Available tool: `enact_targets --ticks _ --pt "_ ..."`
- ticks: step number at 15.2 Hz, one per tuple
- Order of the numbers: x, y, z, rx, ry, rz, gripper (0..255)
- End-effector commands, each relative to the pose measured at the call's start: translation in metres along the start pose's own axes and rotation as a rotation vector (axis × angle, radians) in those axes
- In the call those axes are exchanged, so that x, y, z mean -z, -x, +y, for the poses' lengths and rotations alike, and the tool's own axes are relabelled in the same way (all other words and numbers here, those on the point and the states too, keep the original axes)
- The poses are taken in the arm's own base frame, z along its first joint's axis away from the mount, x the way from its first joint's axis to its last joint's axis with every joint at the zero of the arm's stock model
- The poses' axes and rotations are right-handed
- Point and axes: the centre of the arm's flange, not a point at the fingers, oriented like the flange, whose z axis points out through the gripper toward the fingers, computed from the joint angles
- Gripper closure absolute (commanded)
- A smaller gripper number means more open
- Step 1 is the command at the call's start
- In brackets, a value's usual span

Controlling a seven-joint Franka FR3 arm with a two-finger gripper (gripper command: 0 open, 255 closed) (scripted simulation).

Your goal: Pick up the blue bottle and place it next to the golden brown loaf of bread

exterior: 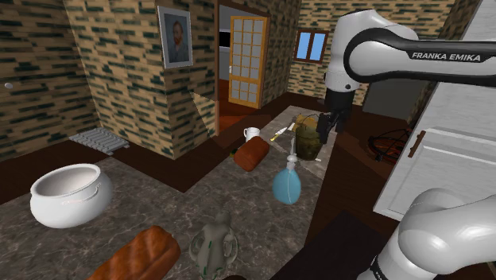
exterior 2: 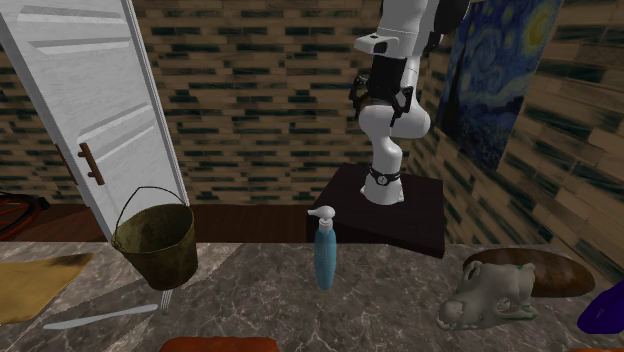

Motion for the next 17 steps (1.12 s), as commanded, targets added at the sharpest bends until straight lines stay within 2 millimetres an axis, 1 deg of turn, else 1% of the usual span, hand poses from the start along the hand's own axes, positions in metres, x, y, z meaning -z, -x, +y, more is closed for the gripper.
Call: enact_targets --ticks 1,5,9,13,17 --pt "0.000 0.000 0.000 0.000 0.000 0.000 0" --pt "-0.047 -0.005 0.028 0.075 -0.055 0.068 0" --pt "-0.096 -0.015 0.053 0.150 -0.110 0.136 0" --pt "-0.145 -0.030 0.075 0.225 -0.165 0.204 0" --pt "-0.193 -0.049 0.092 0.300 -0.220 0.272 0"
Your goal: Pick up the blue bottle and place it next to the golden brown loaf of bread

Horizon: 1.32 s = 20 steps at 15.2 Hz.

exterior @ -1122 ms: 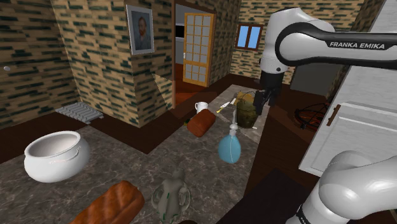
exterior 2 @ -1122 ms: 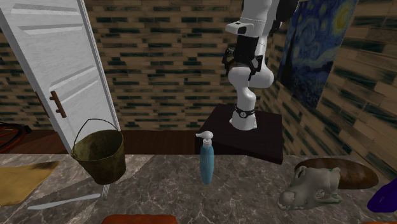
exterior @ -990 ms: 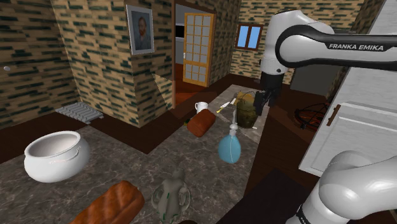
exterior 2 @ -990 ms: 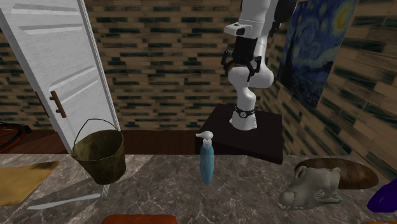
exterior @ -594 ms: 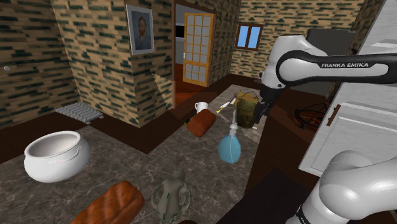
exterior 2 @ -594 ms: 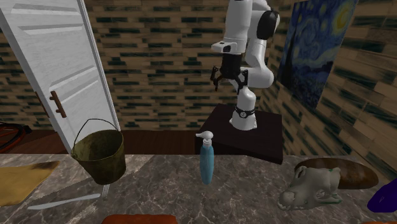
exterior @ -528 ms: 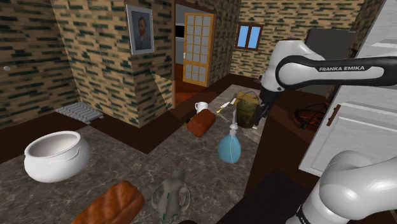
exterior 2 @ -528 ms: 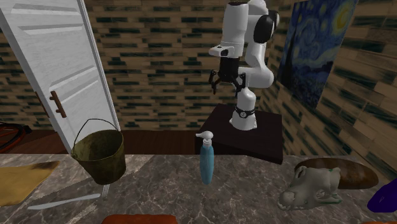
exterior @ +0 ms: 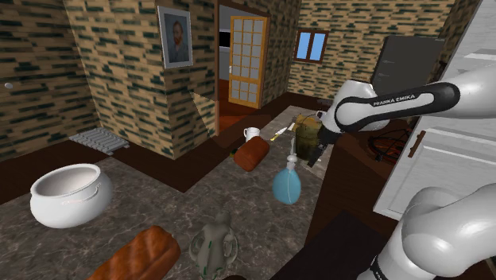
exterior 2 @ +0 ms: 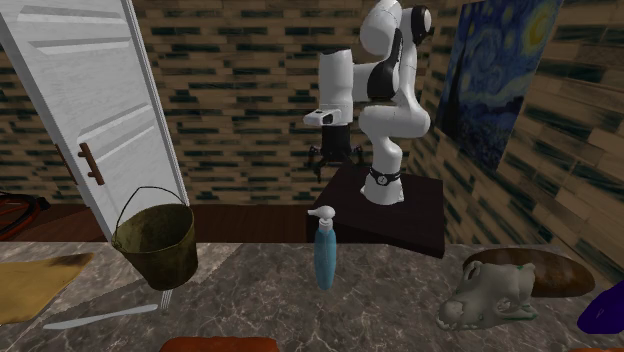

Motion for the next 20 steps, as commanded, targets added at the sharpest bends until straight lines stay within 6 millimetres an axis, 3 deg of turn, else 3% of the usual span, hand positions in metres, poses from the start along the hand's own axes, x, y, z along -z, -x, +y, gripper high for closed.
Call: enact_targets --ticks 1,8,15,20 --pt "-0.026 -0.001 0.014 0.040 -0.023 0.038 0" --pt "-0.110 -0.018 0.058 0.171 -0.119 0.156 0" --pt "-0.146 -0.023 0.053 0.171 -0.119 0.156 0" --pt "-0.149 -0.024 0.053 0.171 -0.119 0.156 0"
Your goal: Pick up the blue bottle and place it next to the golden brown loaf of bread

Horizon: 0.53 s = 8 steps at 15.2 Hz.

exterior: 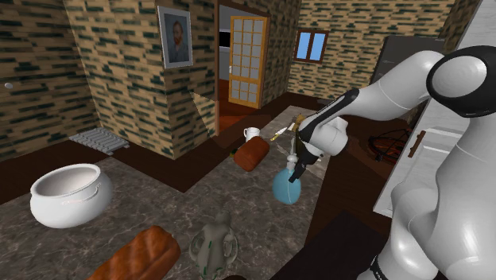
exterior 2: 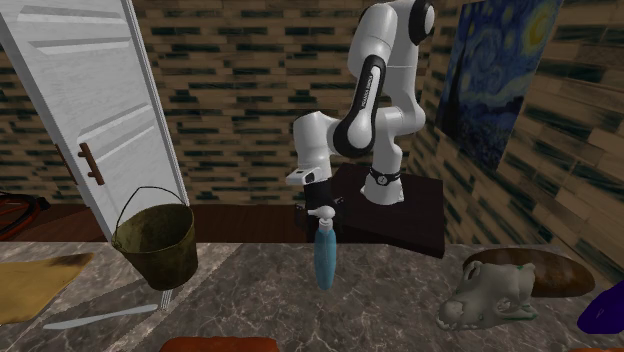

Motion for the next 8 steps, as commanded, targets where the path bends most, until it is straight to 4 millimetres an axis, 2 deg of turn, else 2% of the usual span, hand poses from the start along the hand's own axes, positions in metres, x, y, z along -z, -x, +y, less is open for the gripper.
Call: enact_targets --ticks 1,4,5,8 --pt "-0.0003 0.0001 0.0000 0.000 0.000 0.000 0" --pt "-0.0002 0.0001 0.0000 0.000 0.000 0.000 0" --pt "-0.0002 0.0001 0.0000 0.000 0.000 0.000 255" --pt "-0.0002 0.0000 0.0001 0.000 0.000 0.000 255"
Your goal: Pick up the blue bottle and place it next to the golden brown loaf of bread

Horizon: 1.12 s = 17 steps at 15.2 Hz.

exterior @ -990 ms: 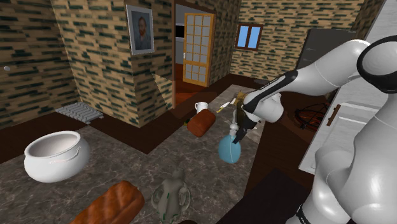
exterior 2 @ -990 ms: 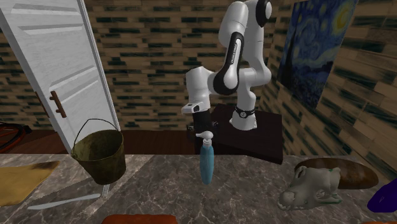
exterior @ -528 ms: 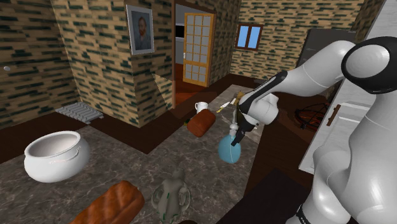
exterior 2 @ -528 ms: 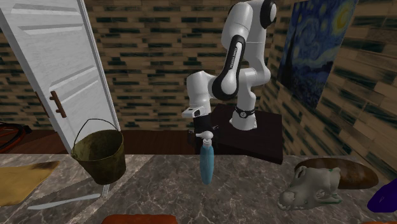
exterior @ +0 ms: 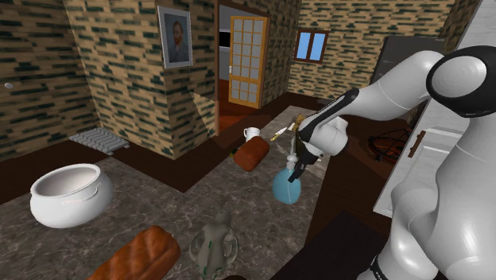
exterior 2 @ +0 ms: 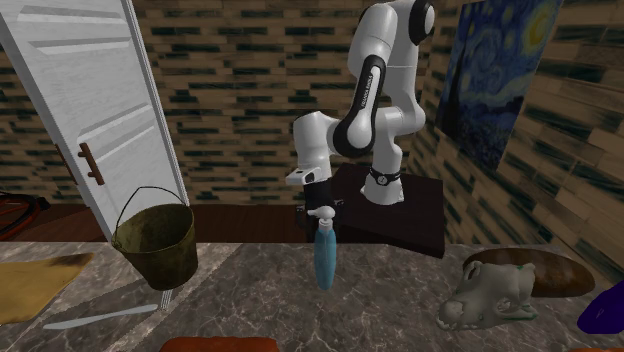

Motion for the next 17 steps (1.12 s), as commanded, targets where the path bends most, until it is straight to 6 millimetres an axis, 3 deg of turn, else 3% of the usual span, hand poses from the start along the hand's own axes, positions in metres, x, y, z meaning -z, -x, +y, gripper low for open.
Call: enact_targets --ticks 1,6,17 --pt "0.000 0.000 0.000 0.000 -0.001 -0.001 255" --pt "0.000 0.000 0.000 0.000 -0.001 -0.001 255" --pt "0.053 -0.022 -0.007 0.000 -0.001 -0.001 255"
